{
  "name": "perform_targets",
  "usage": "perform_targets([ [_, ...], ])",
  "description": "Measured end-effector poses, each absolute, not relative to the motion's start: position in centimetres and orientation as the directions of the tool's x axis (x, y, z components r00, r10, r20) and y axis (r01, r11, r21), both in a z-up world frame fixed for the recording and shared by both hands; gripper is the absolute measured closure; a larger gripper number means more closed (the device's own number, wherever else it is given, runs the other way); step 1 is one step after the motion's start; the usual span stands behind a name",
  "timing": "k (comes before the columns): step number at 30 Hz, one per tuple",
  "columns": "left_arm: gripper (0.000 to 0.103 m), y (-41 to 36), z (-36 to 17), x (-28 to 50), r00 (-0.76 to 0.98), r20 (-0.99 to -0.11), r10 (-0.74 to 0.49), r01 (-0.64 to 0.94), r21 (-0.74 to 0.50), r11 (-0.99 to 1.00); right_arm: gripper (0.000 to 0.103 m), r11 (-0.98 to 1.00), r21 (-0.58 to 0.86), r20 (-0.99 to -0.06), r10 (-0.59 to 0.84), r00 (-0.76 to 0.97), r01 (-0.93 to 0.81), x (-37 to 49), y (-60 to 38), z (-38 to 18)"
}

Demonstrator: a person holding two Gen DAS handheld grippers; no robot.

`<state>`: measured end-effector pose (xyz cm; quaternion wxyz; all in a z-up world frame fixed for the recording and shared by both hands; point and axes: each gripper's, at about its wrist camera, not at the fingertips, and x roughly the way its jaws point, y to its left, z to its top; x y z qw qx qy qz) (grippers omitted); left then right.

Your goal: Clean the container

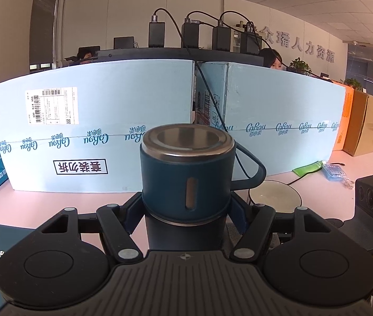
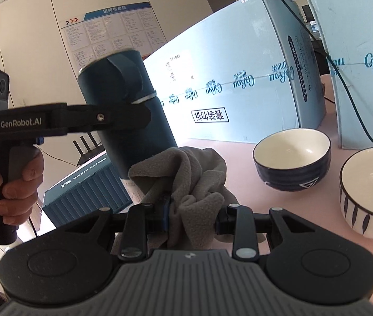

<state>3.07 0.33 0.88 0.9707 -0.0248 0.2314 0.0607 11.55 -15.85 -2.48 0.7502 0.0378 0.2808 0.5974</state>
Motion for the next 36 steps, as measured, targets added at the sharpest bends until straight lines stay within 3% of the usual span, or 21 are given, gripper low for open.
perform_targets([
  [11,0.040,0.1,0.8,3.1,0.883,-0.458,0.105,-0.122,-0.008,0.992,0.068,0.297,0.389,-0.440,0.891,0.107,-0.872,12.0,-14.5,-4.1],
  [27,0.040,0.0,0.9,3.3,0.880,-0.462,0.112,-0.124,0.005,0.992,0.068,0.288,0.325,-0.295,0.936,0.193,-0.901,12.8,-14.6,-1.9],
  [36,0.040,0.0,0.9,3.4,0.878,-0.465,0.116,-0.128,0.008,0.992,0.068,0.286,0.355,-0.378,0.915,0.143,-0.890,13.5,-13.0,-4.4],
])
